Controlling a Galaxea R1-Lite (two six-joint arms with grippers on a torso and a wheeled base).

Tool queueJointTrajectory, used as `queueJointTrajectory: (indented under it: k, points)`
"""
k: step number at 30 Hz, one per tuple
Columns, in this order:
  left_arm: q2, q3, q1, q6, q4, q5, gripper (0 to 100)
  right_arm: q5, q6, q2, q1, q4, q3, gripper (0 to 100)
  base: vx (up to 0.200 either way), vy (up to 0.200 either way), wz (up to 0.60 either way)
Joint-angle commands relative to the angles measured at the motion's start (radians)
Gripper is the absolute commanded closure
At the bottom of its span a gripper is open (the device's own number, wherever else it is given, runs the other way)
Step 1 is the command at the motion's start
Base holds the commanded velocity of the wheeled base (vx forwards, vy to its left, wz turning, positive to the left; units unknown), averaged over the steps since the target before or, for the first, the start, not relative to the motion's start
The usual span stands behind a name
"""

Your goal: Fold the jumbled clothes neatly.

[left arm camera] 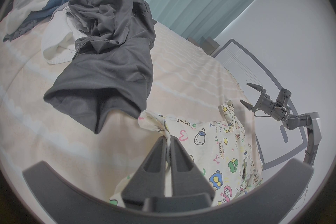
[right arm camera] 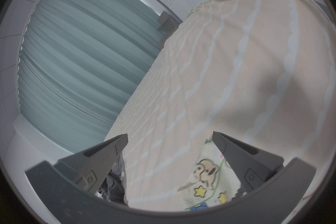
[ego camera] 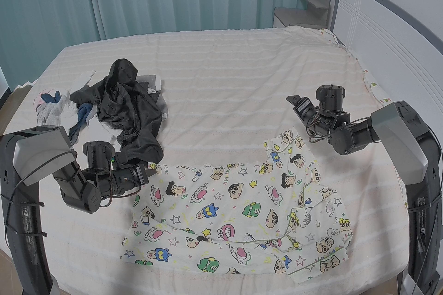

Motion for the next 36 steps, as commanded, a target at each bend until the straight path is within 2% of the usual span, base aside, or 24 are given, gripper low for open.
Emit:
queueJointTrajectory:
  k: [1,4,5,7,9,13,14,17,22,29,36]
  points:
    - [-0.002,0.009,0.006,0.001,-0.002,0.001,100,0.001,-0.006,-0.051,-0.043,-0.004,0.057,0,0.0,0.0,0.0]
    - [-0.002,0.011,0.012,-0.001,-0.012,0.001,100,0.024,-0.046,-0.099,-0.071,-0.001,0.144,0,0.0,0.0,0.0]
    - [-0.002,0.017,0.016,-0.001,-0.019,0.001,100,0.058,-0.116,-0.124,-0.092,-0.008,0.212,0,0.0,0.0,0.0]
    - [-0.002,0.02,0.019,-0.001,-0.024,-0.001,100,0.092,-0.205,-0.153,-0.121,-0.017,0.302,0,0.0,0.0,0.0]
    - [0.0,0.024,0.022,-0.002,-0.028,-0.001,100,0.121,-0.253,-0.176,-0.143,-0.039,0.365,0,0.0,0.0,0.0]
    - [-0.002,0.037,0.023,-0.007,-0.028,-0.01,100,0.201,-0.309,-0.225,-0.158,-0.087,0.513,0,0.0,0.0,0.0]
    - [-0.002,0.037,0.023,-0.007,-0.028,-0.01,100,0.201,-0.309,-0.225,-0.158,-0.087,0.513,0,0.0,0.0,0.0]
    - [-0.006,0.044,0.022,-0.004,-0.03,-0.013,100,0.233,-0.382,-0.237,-0.167,-0.12,0.601,0,0.0,0.0,0.0]
    - [-0.012,0.06,0.023,0.013,-0.041,-0.01,100,0.26,-0.432,-0.234,-0.169,-0.154,0.664,0,0.0,0.0,0.0]
    - [-0.012,0.146,0.034,0.01,-0.262,-0.01,100,0.283,-0.434,-0.228,-0.146,-0.209,0.707,0,0.0,0.0,0.0]
    - [-0.008,0.201,0.032,0.01,-0.374,-0.016,100,0.282,-0.437,-0.225,-0.135,-0.212,0.709,0,0.0,0.0,0.0]
